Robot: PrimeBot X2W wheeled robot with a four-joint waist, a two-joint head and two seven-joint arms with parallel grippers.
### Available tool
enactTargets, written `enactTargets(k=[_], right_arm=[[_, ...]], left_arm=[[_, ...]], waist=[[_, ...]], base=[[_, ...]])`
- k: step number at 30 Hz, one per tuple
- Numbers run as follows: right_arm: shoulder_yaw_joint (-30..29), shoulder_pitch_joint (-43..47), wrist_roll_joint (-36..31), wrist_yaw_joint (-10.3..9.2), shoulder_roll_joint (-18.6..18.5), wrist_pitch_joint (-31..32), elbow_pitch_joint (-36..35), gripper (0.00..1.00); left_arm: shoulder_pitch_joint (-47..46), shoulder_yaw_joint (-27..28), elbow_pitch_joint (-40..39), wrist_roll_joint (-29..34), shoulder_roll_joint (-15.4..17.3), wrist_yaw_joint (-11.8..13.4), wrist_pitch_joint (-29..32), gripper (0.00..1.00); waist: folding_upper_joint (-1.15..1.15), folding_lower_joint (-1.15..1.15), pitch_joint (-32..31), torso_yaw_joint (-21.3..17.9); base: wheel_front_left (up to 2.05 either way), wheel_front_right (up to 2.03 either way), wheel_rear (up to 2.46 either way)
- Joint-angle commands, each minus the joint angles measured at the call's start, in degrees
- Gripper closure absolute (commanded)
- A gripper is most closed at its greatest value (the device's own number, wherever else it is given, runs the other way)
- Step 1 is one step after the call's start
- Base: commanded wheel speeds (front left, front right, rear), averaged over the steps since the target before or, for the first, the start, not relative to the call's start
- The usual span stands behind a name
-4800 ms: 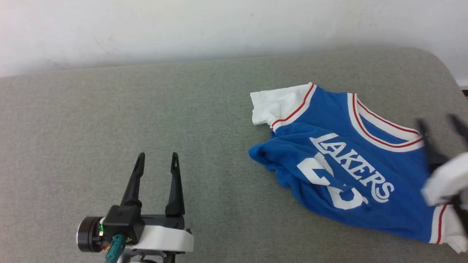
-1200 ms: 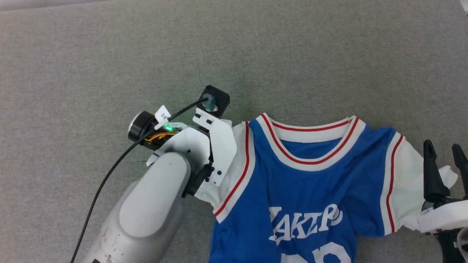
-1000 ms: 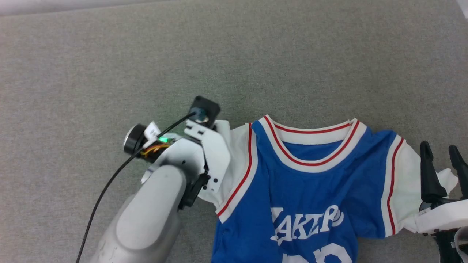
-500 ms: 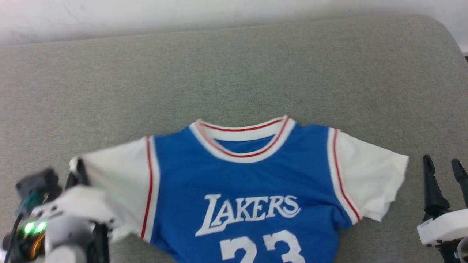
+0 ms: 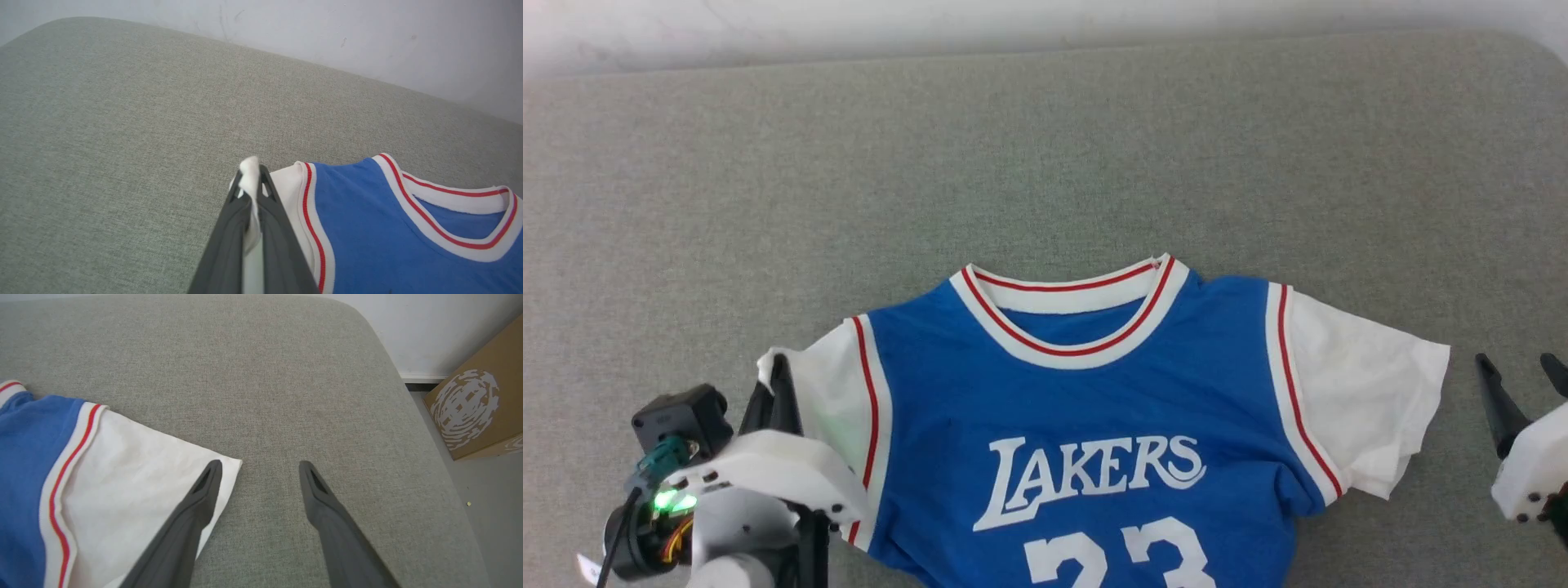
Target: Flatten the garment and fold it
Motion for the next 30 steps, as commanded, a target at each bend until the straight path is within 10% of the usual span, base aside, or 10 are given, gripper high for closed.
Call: enactTargets(k=[1,18,19,21,30], right_arm=[[0.97,-2.60,0.64,-0.04,-2.16,2.61,2.22,0.00],[9.94,-8.90,7.28,-0.04,-7.44,8.99,13.33,0.00],[10.44,-8.77,8.59,-0.04,-7.26,10.12,13.41,0.56],[11.07,-8.62,10.92,-0.04,-7.11,12.12,12.79,1.00],[10.29,-9.03,11.29,-0.04,-7.54,10.82,7.40,1.00]], left_arm=[[-1.88,-0.74,-0.32,0.91,0.04,-0.40,-0.07,1.00],[-6.03,-4.09,-1.34,3.19,-0.55,0.28,1.57,1.00],[-6.05,-4.12,-1.41,3.20,-0.55,0.36,1.65,1.00],[-6.03,-4.10,-1.52,3.24,-0.50,0.52,1.78,1.00],[-7.45,-5.04,-0.06,3.05,0.10,-0.64,1.95,1.00]], waist=[[0.01,0.00,2.01,0.34],[0.01,0.00,7.41,3.38],[0.01,0.00,7.45,3.44],[0.01,0.00,7.44,3.45],[0.01,0.00,3.05,2.07]], base=[[0.00,0.00,0.00],[0.00,0.00,0.00],[0.00,0.00,0.00],[0.00,0.00,0.00],[0.00,0.00,0.00]])
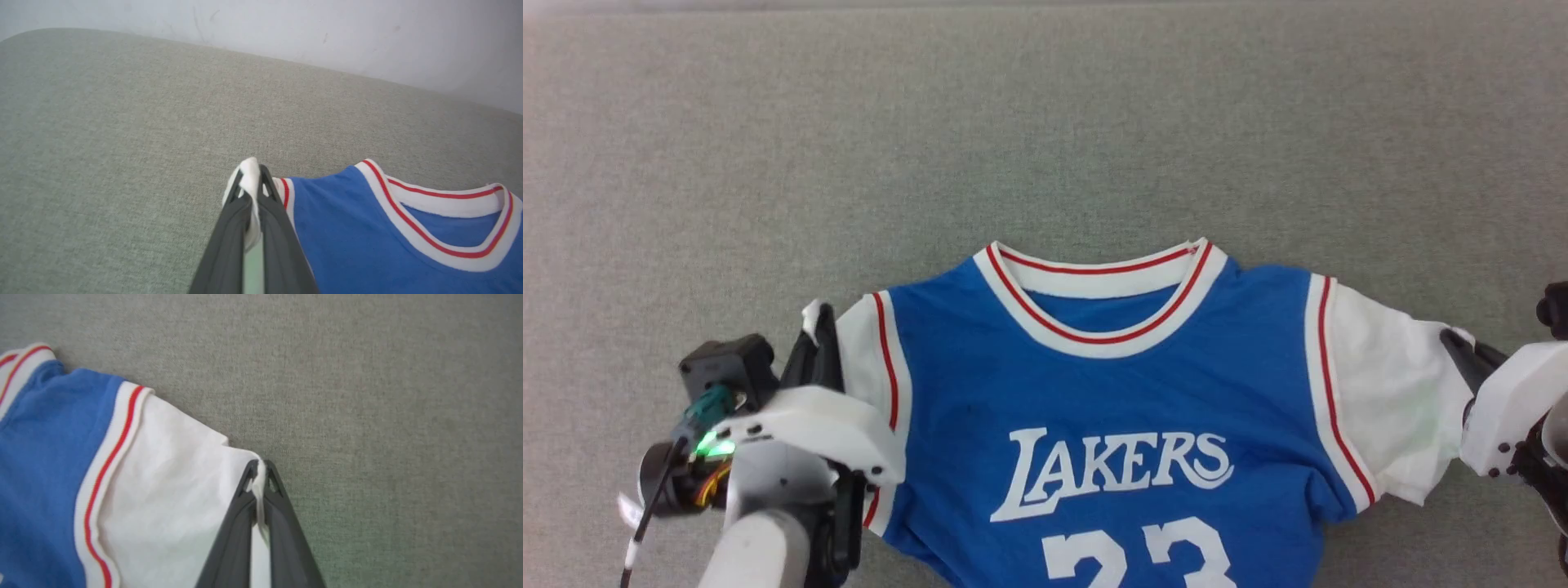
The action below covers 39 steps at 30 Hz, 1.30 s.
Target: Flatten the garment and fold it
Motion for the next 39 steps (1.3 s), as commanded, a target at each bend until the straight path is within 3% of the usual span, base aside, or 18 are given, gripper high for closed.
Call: enactTargets(k=[1,6,12,22,28,34,39], right_arm=[[-0.05,-0.29,-0.36,0.12,0.62,-1.11,-1.08,1.00],[-0.24,-4.95,-1.10,0.12,1.02,-3.55,-5.35,1.00],[1.20,-16.04,-4.67,0.12,-0.17,-5.80,-8.31,1.00],[10.02,-42.27,-9.28,0.12,-2.53,-7.35,1.64,1.00],[13.24,-55.53,-10.29,0.12,-0.24,-7.96,12.23,1.00],[16.03,-63.17,-10.50,0.12,0.93,-8.41,19.34,1.00],[14.17,-67.72,-8.62,0.12,1.96,-7.96,23.77,1.00]], left_arm=[[-2.13,-0.53,0.50,0.63,0.38,-0.92,-0.06,1.00],[-8.88,-1.95,2.09,0.77,1.54,-4.10,0.07,1.00],[-22.06,-3.21,5.76,0.62,4.19,-9.80,1.91,1.00],[-48.93,-4.59,19.32,3.77,7.86,-16.06,5.64,1.00],[-61.93,-4.20,28.00,3.92,7.03,-16.12,9.54,1.00],[-68.95,-4.97,32.30,4.69,6.64,-15.87,12.83,1.00],[-73.21,-4.45,33.92,4.18,4.47,-13.54,15.09,1.00]], waist=[[0.01,-0.01,-2.64,-0.97],[0.01,-0.01,-7.81,-2.33],[0.01,-0.01,-13.15,-4.16],[0.01,-0.01,-16.63,-7.67],[0.01,-0.01,-16.52,-9.55],[0.01,-0.01,-14.23,-11.11],[0.01,-0.01,-9.60,-11.79]], base=[[0.00,0.00,0.00],[0.00,0.00,0.00],[0.00,0.00,0.00],[0.00,0.00,0.00],[0.00,0.00,0.00],[0.00,0.00,0.00],[0.00,0.00,0.00]])
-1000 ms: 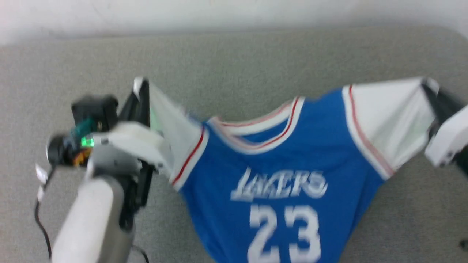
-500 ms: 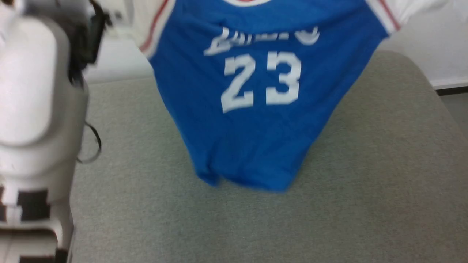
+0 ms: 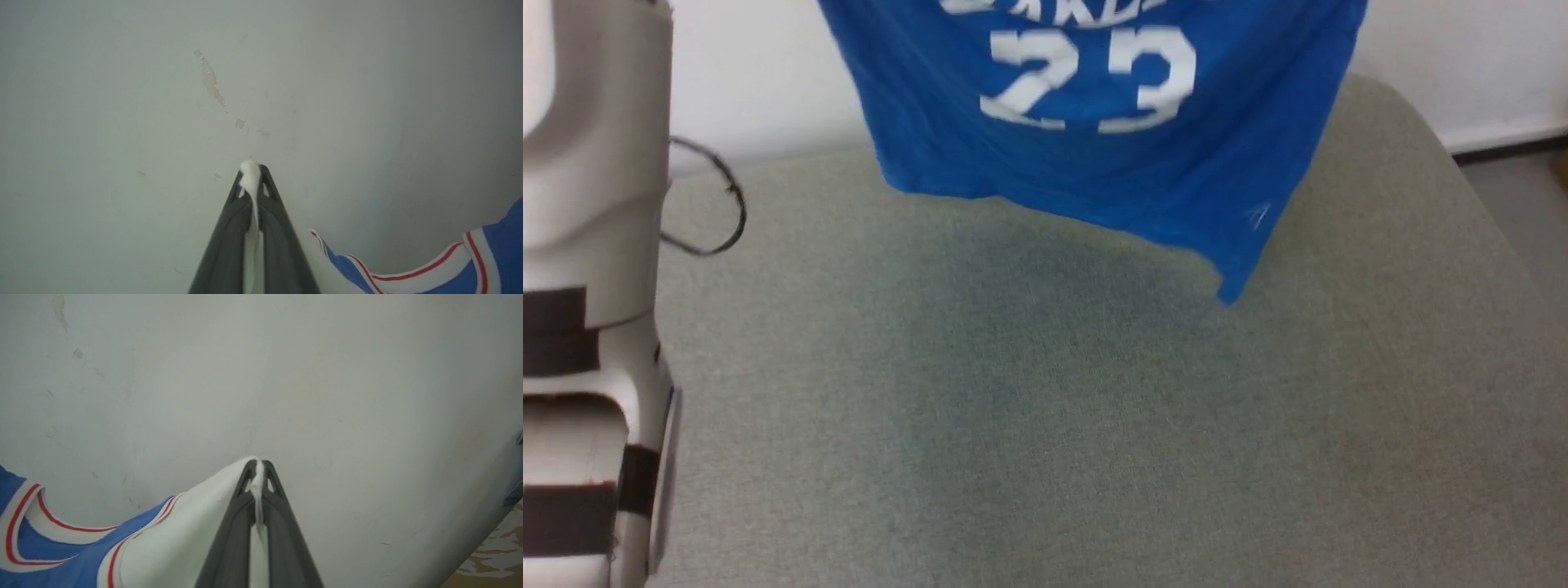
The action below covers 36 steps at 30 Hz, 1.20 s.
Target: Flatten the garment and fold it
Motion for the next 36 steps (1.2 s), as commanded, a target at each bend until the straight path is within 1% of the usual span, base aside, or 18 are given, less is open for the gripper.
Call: enactTargets(k=[1,3,6,8,13,15,16,17,19,25,27,31,34,36], right_arm=[[-0.55,-2.03,0.55,-0.05,0.50,-0.24,1.28,1.00],[-0.31,-3.99,0.09,-0.05,0.01,-1.21,2.01,1.00],[0.32,-6.95,-1.26,-0.05,-1.34,-2.87,3.77,1.00],[0.59,-8.88,-2.43,-0.05,-1.68,-4.43,5.41,1.00],[1.06,-13.95,-6.01,-0.05,-1.22,-9.91,9.27,1.00],[0.40,-15.80,-6.32,-0.05,-1.06,-11.48,10.54,1.00],[0.40,-15.80,-6.32,-0.05,-1.06,-11.48,10.54,1.00],[0.70,-17.25,-6.62,-0.05,-1.28,-13.09,11.51,1.00],[1.27,-18.16,-7.07,-0.05,-1.94,-15.27,12.17,1.00],[3.13,-20.78,-8.49,-0.05,-6.68,-21.60,12.61,1.00],[3.86,-21.15,-8.78,-0.05,-7.94,-23.38,12.77,1.00],[5.34,-20.95,-8.68,-0.05,-8.84,-25.55,13.24,1.00],[7.96,-20.50,-7.92,-0.05,-9.86,-26.73,13.34,1.00],[10.14,-19.98,-7.01,-0.05,-10.71,-27.25,13.13,1.00]], left_arm=[[-2.62,0.10,0.25,0.38,-1.00,1.23,-0.33,1.00],[-5.39,-0.31,0.35,1.58,-1.47,2.23,-1.38,1.00],[-10.06,-1.46,1.57,4.45,-2.10,3.97,-4.94,1.00],[-12.29,-2.24,2.81,6.08,-2.75,5.16,-7.99,1.00],[-17.76,-1.87,6.39,7.54,-5.23,8.90,-16.27,1.00],[-19.63,-2.00,7.02,8.07,-5.77,9.74,-18.49,1.00],[-19.63,-2.00,7.02,8.07,-5.77,9.74,-18.49,1.00],[-21.55,-1.89,7.94,8.33,-6.06,10.36,-20.52,1.00],[-23.12,-1.37,9.05,8.29,-5.91,10.87,-22.95,1.00],[-26.55,0.12,10.28,7.24,-5.16,10.97,-28.71,1.00],[-26.32,0.16,10.71,6.97,-4.64,10.47,-30.23,1.00],[-25.31,0.82,11.27,5.97,-3.87,9.91,-32.18,1.00],[-24.25,1.27,11.68,5.02,-3.05,9.09,-32.98,1.00],[-23.27,1.32,12.13,3.92,-2.89,7.80,-32.67,1.00]], waist=[[0.00,0.00,4.61,-0.92],[0.00,0.00,7.56,-1.14],[0.00,0.00,11.83,-0.96],[0.00,0.00,13.83,-0.76],[0.00,0.00,18.21,-0.49],[0.00,0.00,20.49,-0.23],[0.00,0.00,20.49,-0.23],[0.00,0.00,22.67,-0.11],[0.00,0.00,24.20,0.05],[0.00,0.00,29.45,1.67],[0.00,0.00,30.52,2.22],[0.00,0.00,31.15,2.73],[0.00,0.00,31.16,3.40],[0.00,0.00,30.51,3.96]], base=[[0.00,0.00,0.00],[0.00,0.00,0.00],[0.00,0.00,0.00],[0.00,0.00,0.00],[0.00,0.00,0.00],[0.00,0.00,0.00],[0.00,0.00,0.00],[0.00,0.00,0.00],[0.00,0.00,0.00],[0.00,0.00,0.00],[0.00,0.00,0.00],[0.00,0.00,0.00],[0.00,0.00,0.00],[0.00,0.00,0.00]])
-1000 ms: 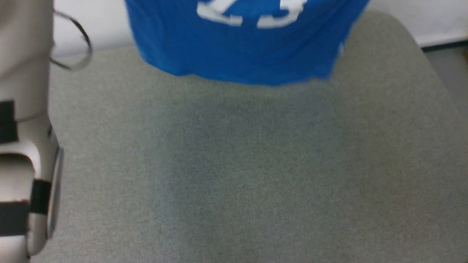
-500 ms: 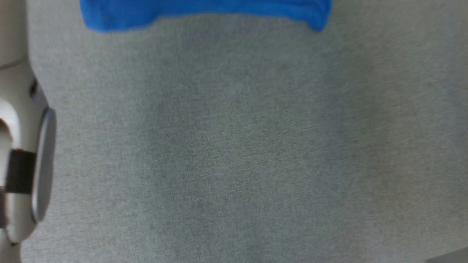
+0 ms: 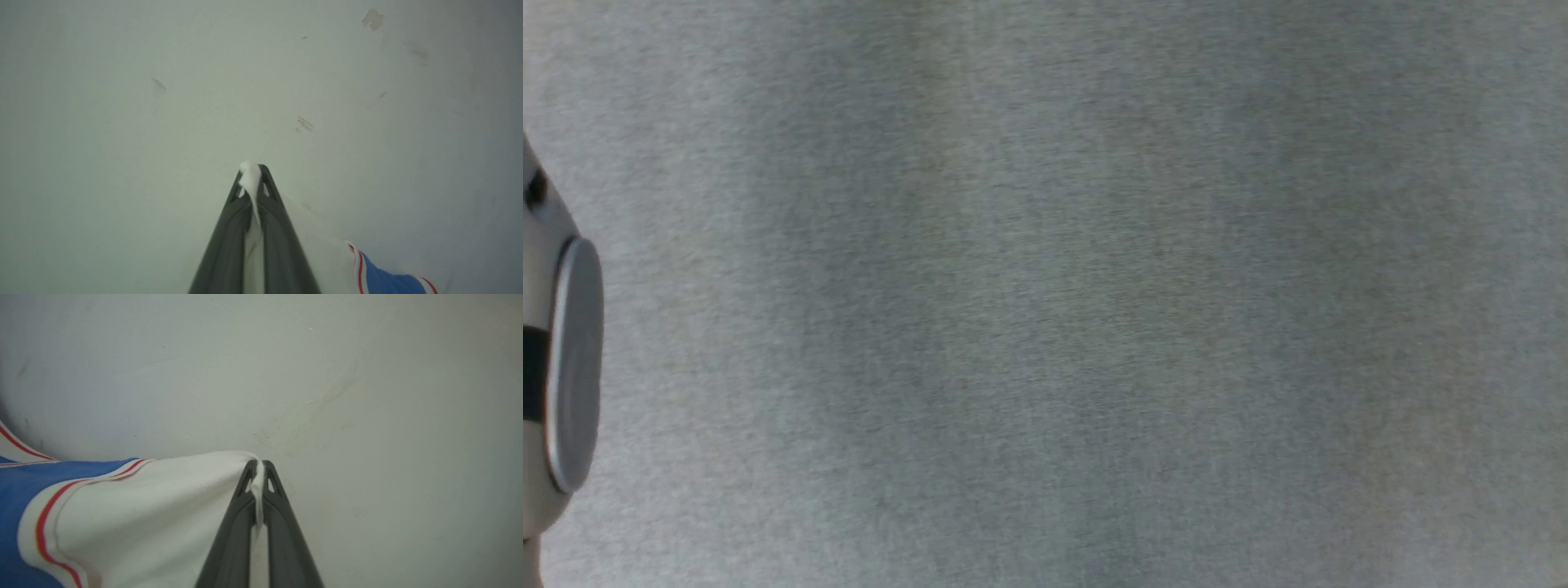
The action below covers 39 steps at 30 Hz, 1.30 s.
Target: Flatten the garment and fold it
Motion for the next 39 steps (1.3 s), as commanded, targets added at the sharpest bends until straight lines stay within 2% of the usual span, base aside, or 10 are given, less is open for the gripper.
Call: enactTargets(k=[1,5,6,9,10,14,18,27,34,39], right_arm=[[1.11,0.68,1.36,-0.12,-0.90,-0.35,-0.31,1.00],[4.31,3.42,7.46,-0.12,-2.39,0.90,-2.02,1.00],[6.59,5.57,10.59,-0.12,-3.74,1.79,-4.14,1.00],[9.93,9.88,15.89,-0.12,-6.38,3.34,-8.81,1.00],[9.93,9.88,15.89,-0.12,-6.38,3.34,-8.81,1.00],[12.07,17.46,23.15,-0.12,-10.00,4.82,-16.77,1.00],[10.93,27.19,29.28,-0.12,-11.74,6.32,-23.88,1.00],[2.74,53.25,36.19,-0.12,-11.18,9.84,-35.69,1.00],[-4.50,75.10,38.75,-0.12,-8.11,13.67,-43.36,1.00],[-8.58,89.38,39.07,-0.12,-7.33,15.21,-47.25,1.00]], left_arm=[[1.28,-0.13,0.33,-0.95,0.21,-1.50,0.68,1.00],[4.73,-1.34,0.58,-3.96,0.67,-7.13,4.95,1.00],[7.11,-1.92,0.12,-5.58,1.08,-9.88,7.85,1.00],[11.69,-2.66,-2.04,-8.03,2.02,-13.42,12.31,1.00],[11.69,-2.66,-2.04,-8.03,2.02,-13.42,12.31,1.00],[20.85,-2.65,-8.49,-11.78,3.64,-15.96,17.97,1.00],[33.10,-1.19,-18.85,-15.79,4.90,-15.08,22.04,1.00],[64.30,-0.65,-43.67,-20.87,5.31,-9.25,26.06,1.00],[89.44,-3.46,-51.25,-24.32,8.35,-8.12,29.40,1.00],[101.20,-5.17,-53.05,-24.85,13.29,-8.33,33.37,1.00]], waist=[[0.00,-0.01,-0.53,1.38],[0.00,-0.01,-2.64,2.57],[0.00,-0.01,-3.93,2.94],[0.00,-0.01,-6.07,3.27],[0.00,-0.01,-6.07,3.27],[0.00,-0.01,-9.41,3.28],[0.00,-0.01,-12.81,2.75],[0.00,-0.01,-19.39,2.36],[0.00,-0.01,-24.59,2.06],[0.00,-0.01,-27.46,2.51]], base=[[0.00,0.00,0.00],[0.00,0.00,0.00],[0.00,0.00,0.00],[0.00,0.00,0.00],[0.00,0.00,0.00],[0.00,0.00,0.00],[0.00,0.00,0.00],[0.00,0.00,0.00],[0.00,0.00,0.00],[0.00,0.00,0.00]])
